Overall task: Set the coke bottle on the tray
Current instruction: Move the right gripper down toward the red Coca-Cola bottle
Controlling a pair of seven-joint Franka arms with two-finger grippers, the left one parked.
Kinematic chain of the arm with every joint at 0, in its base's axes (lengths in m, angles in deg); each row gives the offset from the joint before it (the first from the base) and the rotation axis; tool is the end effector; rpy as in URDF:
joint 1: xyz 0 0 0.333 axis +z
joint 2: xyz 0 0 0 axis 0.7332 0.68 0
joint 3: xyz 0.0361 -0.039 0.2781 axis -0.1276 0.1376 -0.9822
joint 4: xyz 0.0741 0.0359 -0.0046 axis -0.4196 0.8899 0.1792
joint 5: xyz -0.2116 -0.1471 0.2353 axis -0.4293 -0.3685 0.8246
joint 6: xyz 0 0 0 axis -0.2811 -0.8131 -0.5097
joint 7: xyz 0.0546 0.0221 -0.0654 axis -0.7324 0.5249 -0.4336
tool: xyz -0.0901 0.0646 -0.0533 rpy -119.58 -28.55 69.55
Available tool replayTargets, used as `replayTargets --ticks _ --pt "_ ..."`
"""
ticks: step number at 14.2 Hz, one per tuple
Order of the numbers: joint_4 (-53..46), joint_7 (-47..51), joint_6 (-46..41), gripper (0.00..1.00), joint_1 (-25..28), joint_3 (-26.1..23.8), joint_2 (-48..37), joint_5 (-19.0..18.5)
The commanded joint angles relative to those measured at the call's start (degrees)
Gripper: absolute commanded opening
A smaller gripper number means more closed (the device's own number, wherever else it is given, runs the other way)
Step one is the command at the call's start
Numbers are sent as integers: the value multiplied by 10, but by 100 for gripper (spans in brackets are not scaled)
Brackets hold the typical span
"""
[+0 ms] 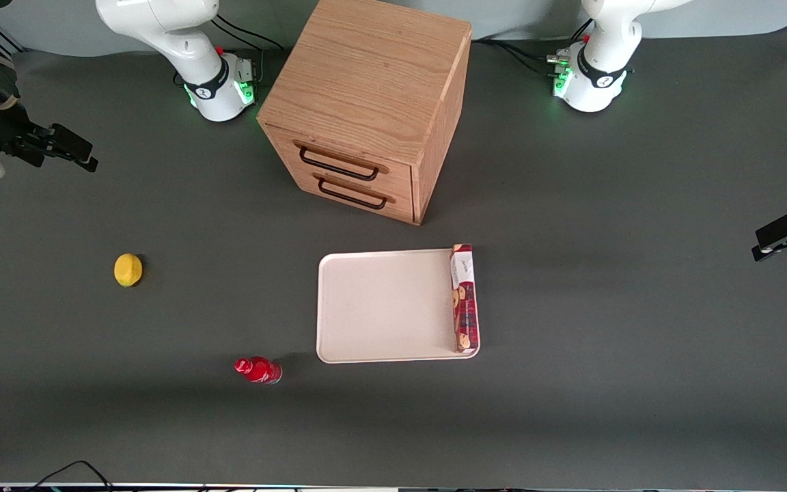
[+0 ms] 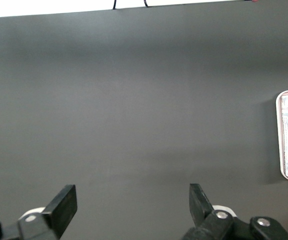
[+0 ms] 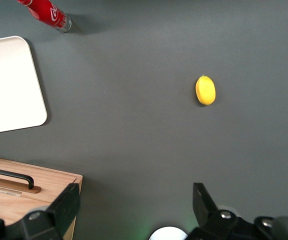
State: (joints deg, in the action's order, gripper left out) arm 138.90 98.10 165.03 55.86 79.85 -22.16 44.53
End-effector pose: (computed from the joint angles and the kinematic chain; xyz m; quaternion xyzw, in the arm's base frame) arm 0.4489 0.0045 0.5744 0.9968 -0.0767 -0.0229 0.0014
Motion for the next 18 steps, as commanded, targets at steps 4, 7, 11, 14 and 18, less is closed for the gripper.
replayTargets --ticks 4,7,11,14,18 --pt "-17 -9 -14 100 10 5 4 9" --pt "-41 -12 -15 100 13 1 21 10" --pt "-204 -5 -26 100 36 -35 157 26" --pt "-328 8 -25 100 38 -43 295 62" --pt "-382 19 69 100 42 -44 409 57"
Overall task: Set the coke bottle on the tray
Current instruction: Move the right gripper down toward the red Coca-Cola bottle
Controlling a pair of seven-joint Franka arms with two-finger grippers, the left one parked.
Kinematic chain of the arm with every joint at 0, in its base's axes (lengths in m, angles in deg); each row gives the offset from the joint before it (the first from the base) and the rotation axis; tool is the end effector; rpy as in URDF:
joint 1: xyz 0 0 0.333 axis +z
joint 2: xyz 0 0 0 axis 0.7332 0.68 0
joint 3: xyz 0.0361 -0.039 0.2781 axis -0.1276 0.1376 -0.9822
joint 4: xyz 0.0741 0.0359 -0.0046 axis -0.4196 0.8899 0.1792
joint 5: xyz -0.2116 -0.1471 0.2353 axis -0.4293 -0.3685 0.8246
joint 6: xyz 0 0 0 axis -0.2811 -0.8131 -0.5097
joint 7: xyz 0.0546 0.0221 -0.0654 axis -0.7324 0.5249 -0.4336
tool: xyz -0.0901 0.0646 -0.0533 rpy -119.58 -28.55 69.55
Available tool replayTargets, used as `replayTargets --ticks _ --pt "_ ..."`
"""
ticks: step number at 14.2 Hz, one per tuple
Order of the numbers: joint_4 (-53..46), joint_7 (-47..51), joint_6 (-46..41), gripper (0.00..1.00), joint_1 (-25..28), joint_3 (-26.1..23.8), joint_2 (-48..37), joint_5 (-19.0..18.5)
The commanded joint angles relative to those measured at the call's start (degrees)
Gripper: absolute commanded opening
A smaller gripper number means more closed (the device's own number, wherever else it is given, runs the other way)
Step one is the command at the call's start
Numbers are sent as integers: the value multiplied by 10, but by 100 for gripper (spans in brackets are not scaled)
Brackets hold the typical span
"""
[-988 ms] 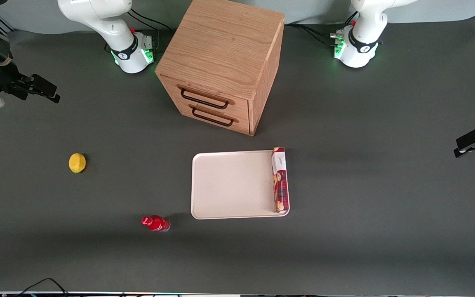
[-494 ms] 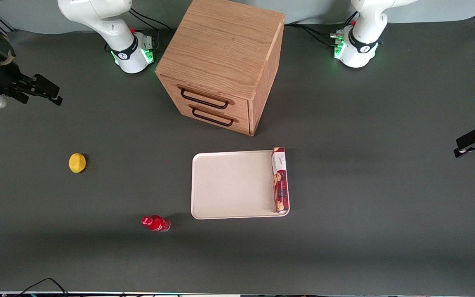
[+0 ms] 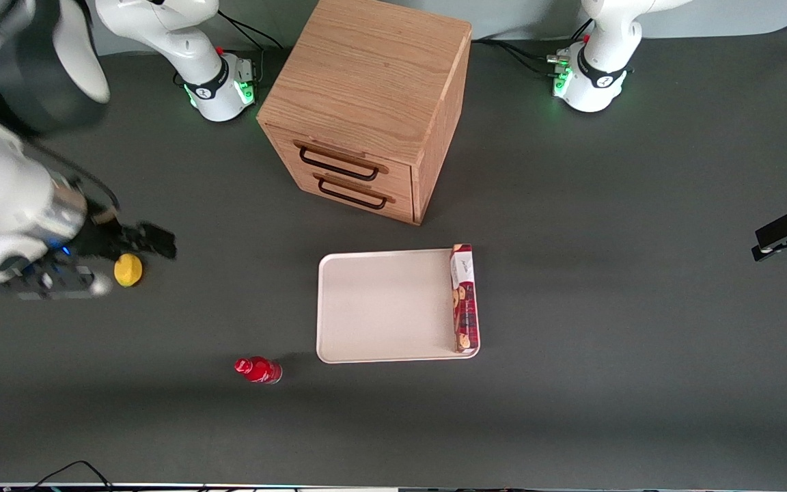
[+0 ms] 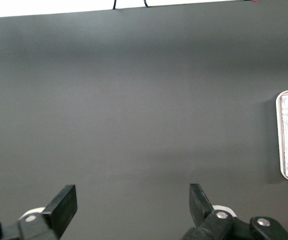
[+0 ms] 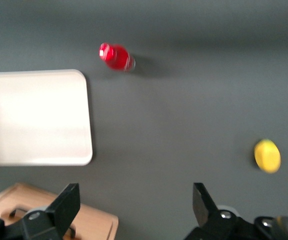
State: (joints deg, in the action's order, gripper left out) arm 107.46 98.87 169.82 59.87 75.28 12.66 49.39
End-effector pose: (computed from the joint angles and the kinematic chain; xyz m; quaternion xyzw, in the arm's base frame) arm 0.6068 0.1211 0.4904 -0.9997 0.0105 0.0136 0.0199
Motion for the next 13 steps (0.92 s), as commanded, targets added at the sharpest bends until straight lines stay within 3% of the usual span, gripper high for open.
replayTargets --ticks 1,4,9,13 --pt "-68 7 48 100 2 5 80 4" --pt "-72 15 118 100 8 6 138 -21" --pt "-72 102 232 100 30 0 217 -21" --pt "-70 123 266 100 38 0 243 -21"
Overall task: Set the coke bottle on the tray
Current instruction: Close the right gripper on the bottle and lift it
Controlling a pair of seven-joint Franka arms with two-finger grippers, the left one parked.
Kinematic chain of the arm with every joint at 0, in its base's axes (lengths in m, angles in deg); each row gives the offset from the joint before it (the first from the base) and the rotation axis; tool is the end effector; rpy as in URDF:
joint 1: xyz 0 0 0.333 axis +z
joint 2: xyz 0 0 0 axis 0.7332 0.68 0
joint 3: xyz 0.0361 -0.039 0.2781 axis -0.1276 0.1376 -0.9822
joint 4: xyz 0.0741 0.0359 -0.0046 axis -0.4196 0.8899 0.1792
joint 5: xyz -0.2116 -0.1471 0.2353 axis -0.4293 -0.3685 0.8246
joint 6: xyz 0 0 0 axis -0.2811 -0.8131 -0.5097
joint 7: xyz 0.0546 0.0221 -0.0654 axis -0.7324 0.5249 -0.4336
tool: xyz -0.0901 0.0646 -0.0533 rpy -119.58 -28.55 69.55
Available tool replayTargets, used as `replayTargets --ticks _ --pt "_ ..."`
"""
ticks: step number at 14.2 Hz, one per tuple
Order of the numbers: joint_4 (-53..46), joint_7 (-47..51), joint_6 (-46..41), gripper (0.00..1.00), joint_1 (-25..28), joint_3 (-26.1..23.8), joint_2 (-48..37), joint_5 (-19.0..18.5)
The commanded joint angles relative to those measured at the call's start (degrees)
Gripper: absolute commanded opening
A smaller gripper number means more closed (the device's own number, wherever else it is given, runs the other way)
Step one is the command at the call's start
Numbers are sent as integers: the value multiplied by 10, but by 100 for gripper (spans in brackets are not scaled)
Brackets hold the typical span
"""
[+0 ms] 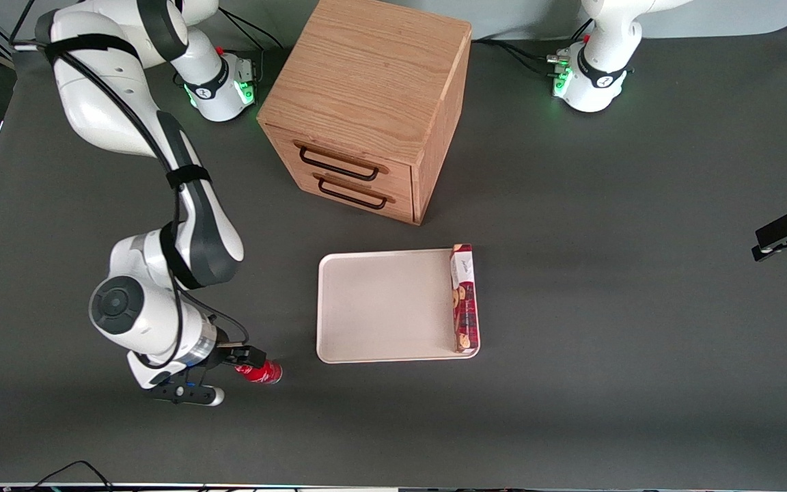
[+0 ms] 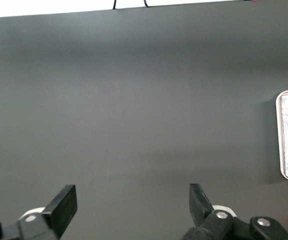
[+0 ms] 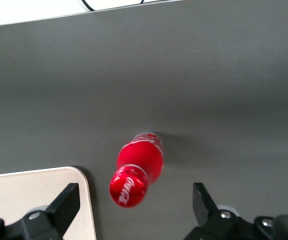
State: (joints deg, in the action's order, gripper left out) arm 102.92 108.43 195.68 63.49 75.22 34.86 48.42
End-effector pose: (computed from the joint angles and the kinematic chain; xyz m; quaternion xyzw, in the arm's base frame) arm 0.6845 0.1801 0.3087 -0.9960 0.0635 -0.0577 0.0233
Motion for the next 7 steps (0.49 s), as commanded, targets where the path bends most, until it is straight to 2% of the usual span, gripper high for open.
replayTargets --ticks 1,4,5,7 --pt "-23 28 10 90 3 0 23 -13" --pt "-21 21 10 20 6 0 23 -15" --pt "-22 19 10 4 6 0 23 -15" --pt "-22 20 10 4 7 -1 22 -15"
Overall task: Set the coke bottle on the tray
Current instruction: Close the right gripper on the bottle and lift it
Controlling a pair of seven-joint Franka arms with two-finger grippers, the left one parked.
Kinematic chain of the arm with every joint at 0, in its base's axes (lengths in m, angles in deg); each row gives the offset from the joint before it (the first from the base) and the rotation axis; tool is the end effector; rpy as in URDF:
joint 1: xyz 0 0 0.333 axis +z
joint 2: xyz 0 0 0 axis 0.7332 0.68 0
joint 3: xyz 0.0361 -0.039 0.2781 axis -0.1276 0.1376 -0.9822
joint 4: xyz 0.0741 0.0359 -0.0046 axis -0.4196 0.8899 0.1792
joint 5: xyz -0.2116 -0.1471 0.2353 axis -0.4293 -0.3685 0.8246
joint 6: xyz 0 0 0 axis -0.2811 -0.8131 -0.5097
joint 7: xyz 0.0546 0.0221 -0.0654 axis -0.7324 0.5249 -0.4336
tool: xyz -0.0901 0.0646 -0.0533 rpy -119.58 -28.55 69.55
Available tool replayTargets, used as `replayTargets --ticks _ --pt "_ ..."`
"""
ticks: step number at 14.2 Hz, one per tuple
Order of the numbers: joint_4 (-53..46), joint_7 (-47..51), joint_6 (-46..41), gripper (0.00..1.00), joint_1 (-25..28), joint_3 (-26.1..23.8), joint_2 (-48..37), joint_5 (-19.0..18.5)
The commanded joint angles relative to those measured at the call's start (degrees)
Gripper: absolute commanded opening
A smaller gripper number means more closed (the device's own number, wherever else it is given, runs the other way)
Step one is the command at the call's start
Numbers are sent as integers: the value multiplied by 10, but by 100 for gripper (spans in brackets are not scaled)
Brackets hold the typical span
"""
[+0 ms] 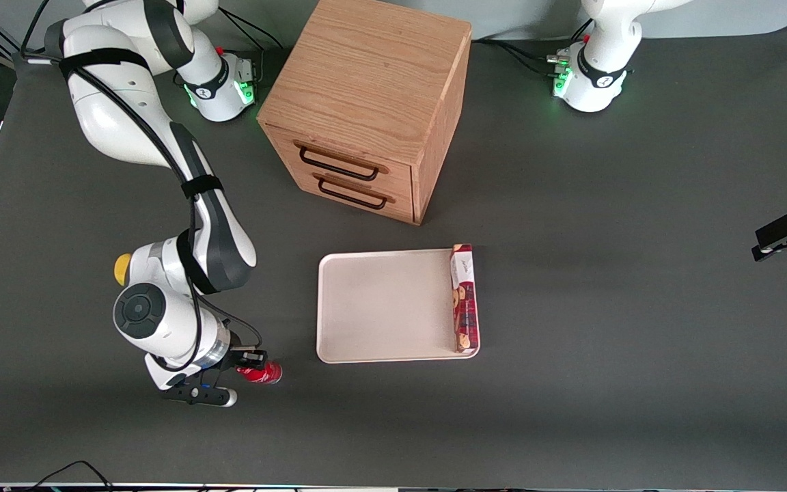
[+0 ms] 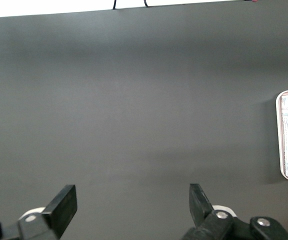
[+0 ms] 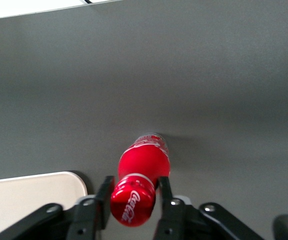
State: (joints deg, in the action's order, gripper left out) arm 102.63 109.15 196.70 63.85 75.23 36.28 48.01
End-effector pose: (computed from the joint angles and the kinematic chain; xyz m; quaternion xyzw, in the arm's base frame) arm 0.6855 0.1844 0.2952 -0.9960 0.0651 -0.0577 0.0200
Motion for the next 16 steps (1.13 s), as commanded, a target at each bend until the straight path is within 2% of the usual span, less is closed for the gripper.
replayTargets --ticks 1,3,5,12,14,16 --pt "-19 13 -1 4 4 -1 6 -11" --pt "-20 13 -11 4 4 -3 -7 -15" --pt "-29 12 -82 4 6 -3 -49 -30" --pt "-33 -40 -336 5 -3 -12 -245 -24" --pt "-33 -40 -391 6 -3 -13 -270 -24" --pt "-33 -35 -410 6 -2 -18 -279 -21"
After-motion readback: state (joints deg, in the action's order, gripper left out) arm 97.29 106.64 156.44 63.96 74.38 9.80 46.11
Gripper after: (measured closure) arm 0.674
